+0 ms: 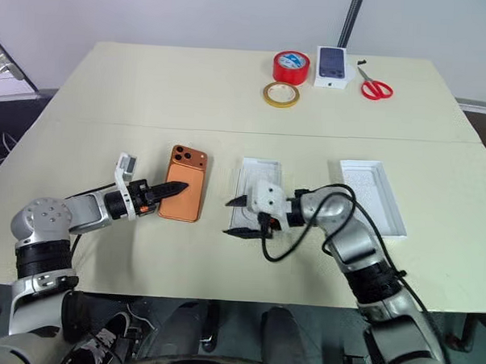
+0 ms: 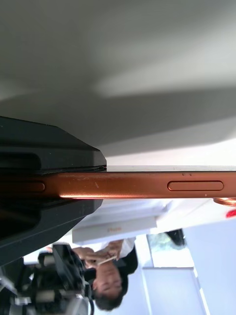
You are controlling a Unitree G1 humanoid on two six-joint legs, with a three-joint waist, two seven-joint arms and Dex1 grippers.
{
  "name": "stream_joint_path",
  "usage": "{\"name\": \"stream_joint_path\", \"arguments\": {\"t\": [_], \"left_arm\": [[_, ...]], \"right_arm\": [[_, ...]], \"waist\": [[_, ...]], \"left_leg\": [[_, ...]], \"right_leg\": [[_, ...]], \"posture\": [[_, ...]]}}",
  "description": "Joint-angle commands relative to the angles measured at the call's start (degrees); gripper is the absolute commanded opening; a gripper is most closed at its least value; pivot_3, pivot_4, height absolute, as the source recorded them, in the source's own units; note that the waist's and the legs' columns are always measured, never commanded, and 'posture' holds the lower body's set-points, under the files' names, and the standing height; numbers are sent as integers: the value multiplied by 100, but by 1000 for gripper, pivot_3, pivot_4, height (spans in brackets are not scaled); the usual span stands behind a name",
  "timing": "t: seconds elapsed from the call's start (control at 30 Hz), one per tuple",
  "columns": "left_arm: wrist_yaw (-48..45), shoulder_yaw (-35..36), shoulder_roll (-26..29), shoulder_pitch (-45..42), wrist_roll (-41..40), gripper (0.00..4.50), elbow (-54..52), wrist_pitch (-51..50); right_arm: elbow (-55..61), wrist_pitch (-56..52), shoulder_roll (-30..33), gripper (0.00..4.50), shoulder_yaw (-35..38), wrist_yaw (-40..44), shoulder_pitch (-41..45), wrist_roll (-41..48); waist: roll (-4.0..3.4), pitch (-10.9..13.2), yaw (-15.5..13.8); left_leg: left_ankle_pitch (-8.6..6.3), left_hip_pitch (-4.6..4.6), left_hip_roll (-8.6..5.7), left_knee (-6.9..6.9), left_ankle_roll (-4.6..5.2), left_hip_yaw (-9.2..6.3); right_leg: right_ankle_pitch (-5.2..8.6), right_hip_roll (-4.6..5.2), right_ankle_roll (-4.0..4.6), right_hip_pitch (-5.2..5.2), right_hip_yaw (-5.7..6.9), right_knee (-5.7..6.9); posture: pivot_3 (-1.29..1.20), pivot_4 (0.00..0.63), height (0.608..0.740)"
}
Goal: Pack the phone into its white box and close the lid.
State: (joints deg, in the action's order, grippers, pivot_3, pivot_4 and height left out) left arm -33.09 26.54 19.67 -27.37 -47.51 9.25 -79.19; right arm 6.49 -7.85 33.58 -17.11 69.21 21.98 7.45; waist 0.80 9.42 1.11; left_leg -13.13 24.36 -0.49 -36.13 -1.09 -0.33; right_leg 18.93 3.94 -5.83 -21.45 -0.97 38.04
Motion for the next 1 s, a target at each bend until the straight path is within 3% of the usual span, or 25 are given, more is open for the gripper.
{"name": "stream_joint_path", "arguments": {"t": [0.03, 0.43, 0.53, 0.67, 1.0], "left_arm": [[33, 149, -1, -188, -238, 0, -102, 107], [122, -30, -53, -439, -237, 0, 164, 200], [152, -54, -62, -450, -252, 0, 135, 177], [208, -25, -72, -533, -297, 0, 133, 134], [1313, 608, -825, -1445, -663, 0, 58, 106]], "right_arm": [[217, 422, 163, 2898, 100, -10, -197, -15], [24, 769, 303, 2898, 48, -370, -518, -287], [-57, 831, 323, 2084, 37, -397, -566, -339], [-80, 839, 266, 61, 2, -465, -506, -380], [-301, 526, -589, 61, -308, -1215, 171, -838]], "waist": [[2, 3, -6], [11, 9, -50], [11, 9, -47], [11, 9, -42], [27, 19, -40]], "left_leg": [[1, 0, 5, 1, -1, -1], [3, 1, 8, -10, -3, -2], [3, 0, 8, -12, -4, -3], [4, 0, 8, -11, -5, -3], [12, 1, 10, -19, -18, -6]], "right_leg": [[0, -6, 0, 0, -1, 0], [-2, -10, 2, 5, 0, 0], [-2, -10, 2, 6, 0, 2], [-2, -12, 2, 5, 0, 2], [-2, -20, 1, 5, 3, 9]], "posture": [[0, 150, 740], [0, 150, 740], [0, 150, 740], [0, 150, 740], [0, 150, 740]]}}
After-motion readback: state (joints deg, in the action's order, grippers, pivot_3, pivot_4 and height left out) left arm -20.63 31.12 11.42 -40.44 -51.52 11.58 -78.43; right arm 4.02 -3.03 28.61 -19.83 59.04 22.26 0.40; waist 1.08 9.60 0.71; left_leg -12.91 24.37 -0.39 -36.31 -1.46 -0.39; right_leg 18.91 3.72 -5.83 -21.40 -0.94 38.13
